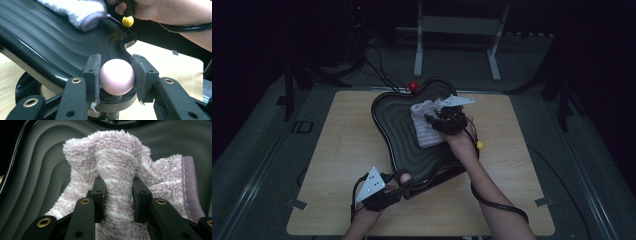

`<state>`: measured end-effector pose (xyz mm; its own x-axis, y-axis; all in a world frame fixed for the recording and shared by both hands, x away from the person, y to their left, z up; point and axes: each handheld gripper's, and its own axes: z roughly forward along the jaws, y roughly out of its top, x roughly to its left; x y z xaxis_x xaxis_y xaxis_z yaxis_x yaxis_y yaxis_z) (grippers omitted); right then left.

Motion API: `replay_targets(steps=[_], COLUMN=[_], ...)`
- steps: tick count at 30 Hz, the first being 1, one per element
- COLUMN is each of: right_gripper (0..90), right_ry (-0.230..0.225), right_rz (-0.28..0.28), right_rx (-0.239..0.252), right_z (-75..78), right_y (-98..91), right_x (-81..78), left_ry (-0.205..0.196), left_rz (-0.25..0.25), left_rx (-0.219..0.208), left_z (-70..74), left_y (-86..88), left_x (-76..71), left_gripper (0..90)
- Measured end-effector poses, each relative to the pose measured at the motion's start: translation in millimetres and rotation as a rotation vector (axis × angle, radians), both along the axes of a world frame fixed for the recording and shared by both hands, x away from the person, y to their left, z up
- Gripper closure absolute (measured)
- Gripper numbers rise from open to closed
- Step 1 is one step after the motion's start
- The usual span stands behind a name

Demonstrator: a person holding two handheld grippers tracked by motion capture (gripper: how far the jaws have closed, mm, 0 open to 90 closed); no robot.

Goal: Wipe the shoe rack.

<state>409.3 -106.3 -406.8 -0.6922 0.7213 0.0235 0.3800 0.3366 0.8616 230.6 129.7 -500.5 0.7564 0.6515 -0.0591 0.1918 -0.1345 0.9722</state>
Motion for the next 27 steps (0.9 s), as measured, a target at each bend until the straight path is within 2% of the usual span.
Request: replay_targets(steps=[2, 6, 17, 23, 27], right_gripper=[68.6, 68.6, 68.6, 68.9, 69.2], right_ry=[-0.012, 0.001, -0.001, 0.021, 0.015], right_rz=[-0.001, -0.006, 0.009, 0.016, 0.026], right_rx=[-0.014, 0.003, -0.01, 0.001, -0.017], right_z=[-4.2, -10.9, -26.4, -33.7, -38.4], right_y=[-1.6, -6.7, -21.5, -30.9, -33.9], right_x=[-7.6, -17.6, -43.7, -54.7, -63.9], left_ry=[-0.002, 0.001, 0.005, 0.006, 0.006], left_rz=[-0.001, -0.002, 0.003, 0.008, 0.01], left_rx=[-0.003, 0.0, -0.002, -0.002, 0.0], left_z=[-0.5, -0.1, 0.4, 0.4, 0.4], left_y=[0.4, 0.3, -0.4, -0.8, -0.9], left_x=[0.1, 0.0, 0.1, -0.4, -0.6], left_gripper=[60.5, 60.5, 60.5, 60.5, 60.5])
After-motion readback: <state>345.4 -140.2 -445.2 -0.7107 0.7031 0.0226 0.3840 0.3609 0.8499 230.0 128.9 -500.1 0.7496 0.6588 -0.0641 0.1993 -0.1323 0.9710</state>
